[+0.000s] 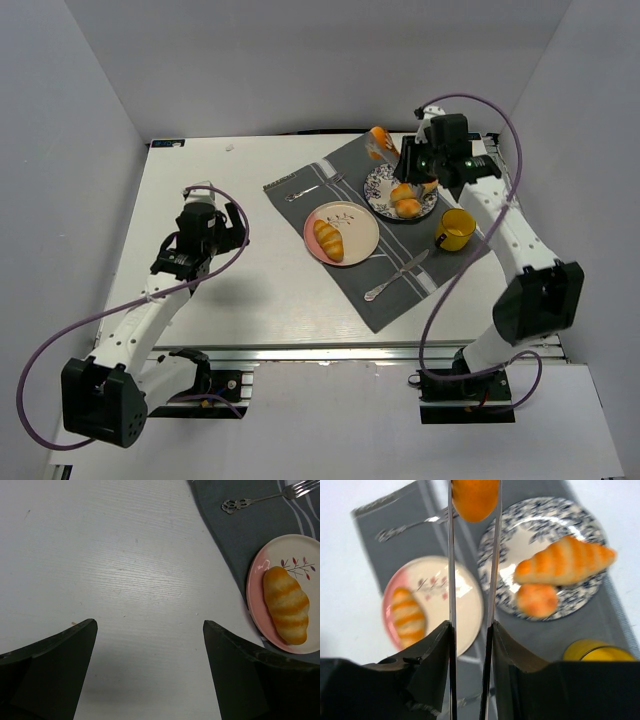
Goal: Place the bread
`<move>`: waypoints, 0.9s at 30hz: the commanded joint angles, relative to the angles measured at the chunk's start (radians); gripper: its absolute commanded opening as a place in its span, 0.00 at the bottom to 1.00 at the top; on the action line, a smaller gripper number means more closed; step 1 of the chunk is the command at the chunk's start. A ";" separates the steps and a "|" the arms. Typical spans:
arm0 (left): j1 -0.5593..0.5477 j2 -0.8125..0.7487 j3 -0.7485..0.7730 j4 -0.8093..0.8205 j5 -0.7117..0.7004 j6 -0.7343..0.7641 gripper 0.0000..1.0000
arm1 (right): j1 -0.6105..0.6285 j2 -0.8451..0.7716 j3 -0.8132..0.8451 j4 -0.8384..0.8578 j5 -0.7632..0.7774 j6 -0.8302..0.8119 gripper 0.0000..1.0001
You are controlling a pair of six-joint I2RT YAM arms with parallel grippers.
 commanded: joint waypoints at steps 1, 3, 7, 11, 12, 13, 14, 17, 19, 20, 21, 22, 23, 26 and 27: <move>-0.005 -0.047 -0.015 -0.003 -0.017 -0.011 0.98 | 0.054 -0.105 -0.095 -0.004 -0.069 -0.019 0.32; -0.005 -0.054 -0.024 -0.001 -0.018 -0.016 0.98 | 0.097 -0.136 -0.159 -0.024 -0.068 -0.019 0.32; -0.005 -0.067 -0.028 -0.006 -0.018 -0.022 0.98 | 0.147 -0.229 -0.281 -0.030 -0.066 0.013 0.33; -0.005 -0.084 -0.029 -0.018 -0.021 -0.022 0.98 | 0.167 -0.288 -0.381 -0.029 -0.083 0.038 0.33; -0.005 -0.087 -0.028 -0.023 -0.026 -0.020 0.98 | 0.170 -0.295 -0.393 -0.033 -0.086 0.038 0.33; -0.005 -0.089 -0.031 -0.026 -0.027 -0.019 0.98 | 0.175 -0.306 -0.423 -0.038 -0.088 0.039 0.33; -0.005 -0.092 -0.034 -0.026 -0.029 -0.019 0.98 | 0.181 -0.312 -0.439 -0.038 -0.085 0.041 0.34; -0.005 -0.094 -0.040 -0.023 -0.029 -0.022 0.98 | 0.187 -0.329 -0.497 -0.026 -0.083 0.052 0.36; -0.005 -0.092 -0.041 -0.020 -0.021 -0.028 0.98 | 0.192 -0.337 -0.516 -0.015 -0.082 0.058 0.37; -0.005 -0.094 -0.041 -0.017 -0.020 -0.031 0.98 | 0.195 -0.338 -0.525 -0.012 -0.080 0.059 0.39; -0.005 -0.092 -0.043 -0.017 -0.017 -0.032 0.98 | 0.196 -0.338 -0.528 -0.010 -0.079 0.059 0.40; -0.005 -0.094 -0.043 -0.017 -0.017 -0.032 0.98 | 0.198 -0.340 -0.530 -0.006 -0.079 0.059 0.41; -0.005 -0.092 -0.043 -0.015 -0.017 -0.036 0.98 | 0.198 -0.338 -0.531 -0.006 -0.079 0.059 0.43; -0.005 -0.091 -0.041 -0.015 -0.017 -0.036 0.98 | 0.203 -0.335 -0.530 -0.006 -0.082 0.061 0.47; -0.005 -0.089 -0.040 -0.015 -0.017 -0.036 0.98 | 0.203 -0.335 -0.525 -0.004 -0.082 0.059 0.48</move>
